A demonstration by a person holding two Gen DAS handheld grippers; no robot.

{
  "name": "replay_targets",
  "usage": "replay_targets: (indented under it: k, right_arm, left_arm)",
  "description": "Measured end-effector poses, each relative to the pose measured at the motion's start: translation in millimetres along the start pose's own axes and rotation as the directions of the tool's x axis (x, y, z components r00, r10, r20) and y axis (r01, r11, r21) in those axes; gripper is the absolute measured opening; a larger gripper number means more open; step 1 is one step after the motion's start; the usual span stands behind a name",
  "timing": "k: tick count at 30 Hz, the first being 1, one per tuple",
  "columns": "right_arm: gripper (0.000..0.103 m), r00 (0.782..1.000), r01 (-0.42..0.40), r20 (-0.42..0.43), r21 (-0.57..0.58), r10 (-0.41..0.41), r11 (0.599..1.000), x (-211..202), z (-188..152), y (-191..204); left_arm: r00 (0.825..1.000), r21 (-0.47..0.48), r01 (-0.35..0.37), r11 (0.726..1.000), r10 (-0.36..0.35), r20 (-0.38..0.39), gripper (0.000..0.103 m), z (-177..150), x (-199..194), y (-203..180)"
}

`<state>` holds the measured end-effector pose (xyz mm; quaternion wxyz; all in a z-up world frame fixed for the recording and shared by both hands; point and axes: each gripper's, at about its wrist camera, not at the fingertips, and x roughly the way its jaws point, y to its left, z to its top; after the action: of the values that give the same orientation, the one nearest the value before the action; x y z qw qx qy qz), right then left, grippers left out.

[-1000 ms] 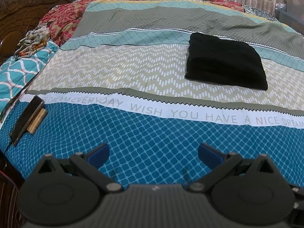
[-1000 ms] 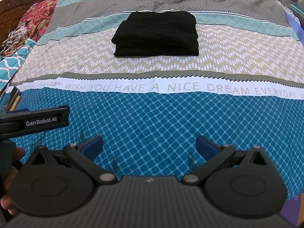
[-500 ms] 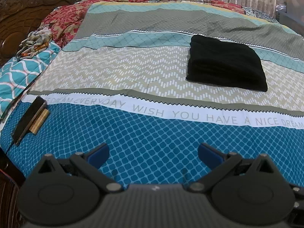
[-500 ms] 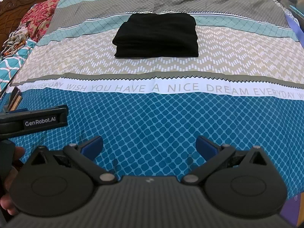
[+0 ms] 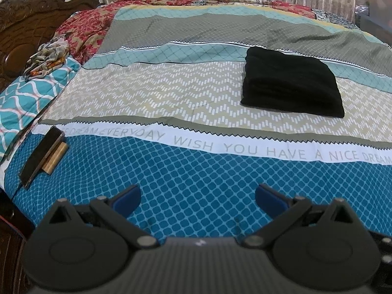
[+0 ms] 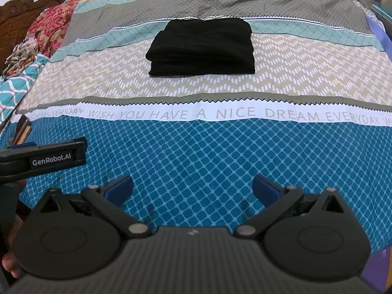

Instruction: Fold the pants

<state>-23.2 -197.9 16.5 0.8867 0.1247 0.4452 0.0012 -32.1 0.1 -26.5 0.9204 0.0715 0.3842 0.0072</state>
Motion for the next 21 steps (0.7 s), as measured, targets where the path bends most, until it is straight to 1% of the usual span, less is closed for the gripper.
replay_targets:
  k: [5,9,11,15,18,21]
  right_arm:
    - [0.103,0.999,-0.017,0.032,0.072,0.015,0.997,-10,-3,-12]
    - [0.103,0.999,-0.003,0.043,0.104,-0.001,0.995,-15,-7,-19]
    - [0.103,0.999,-0.001,0.039,0.115,-0.004,0.993,-15,-8,-21]
    - [0.103,1.000,0.004,0.028,0.123,-0.007,0.992,-13,-9,-23]
    - [0.103,1.000,0.005,0.028,0.119,-0.009,0.993,-13,-9,-22]
    - [0.103,1.000,0.005,0.022,0.114,-0.007,0.994,-11,-10,-22]
  left_arm:
    - [0.999,0.039,-0.010,0.999,0.008,0.031,0.103,-2,-11,-9]
    - [0.998,0.071,-0.035,0.997,0.031,0.049,0.103,-3,-17,-17]
    - [0.998,0.083,-0.032,0.996,0.028,0.048,0.103,-3,-18,-20]
    - [0.999,0.094,-0.018,0.995,0.015,0.036,0.103,-5,-19,-24]
    - [0.999,0.096,-0.020,0.995,0.017,0.027,0.103,-8,-18,-25]
    - [1.000,0.086,-0.012,0.996,0.012,-0.004,0.103,-10,-14,-24]
